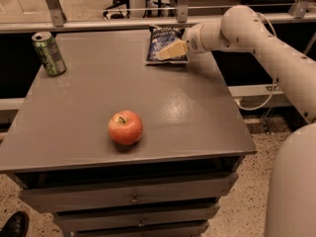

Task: Move blue chip bag near apple

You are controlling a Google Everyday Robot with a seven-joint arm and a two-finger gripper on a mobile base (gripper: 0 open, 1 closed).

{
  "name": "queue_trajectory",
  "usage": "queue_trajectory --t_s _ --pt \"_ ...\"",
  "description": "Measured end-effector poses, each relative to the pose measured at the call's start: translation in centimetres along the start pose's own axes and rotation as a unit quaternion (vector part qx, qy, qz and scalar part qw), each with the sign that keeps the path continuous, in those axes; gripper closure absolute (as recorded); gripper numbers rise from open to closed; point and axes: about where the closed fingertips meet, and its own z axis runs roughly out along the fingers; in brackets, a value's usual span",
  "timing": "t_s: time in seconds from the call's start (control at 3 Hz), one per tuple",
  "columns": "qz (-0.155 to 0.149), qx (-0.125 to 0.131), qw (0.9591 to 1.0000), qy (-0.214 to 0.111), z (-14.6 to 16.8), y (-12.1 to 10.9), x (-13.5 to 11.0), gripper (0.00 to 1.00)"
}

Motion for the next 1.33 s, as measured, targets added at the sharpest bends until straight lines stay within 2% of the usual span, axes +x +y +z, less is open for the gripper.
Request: queue_trajectory --t_s 0.33,1.33 --pt "0.015 0.012 0.9998 -0.004 0.79 -1.19 0.25 0.16" --pt "0.044 0.007 0.999 -0.003 0.74 -1.53 0.63 0.87"
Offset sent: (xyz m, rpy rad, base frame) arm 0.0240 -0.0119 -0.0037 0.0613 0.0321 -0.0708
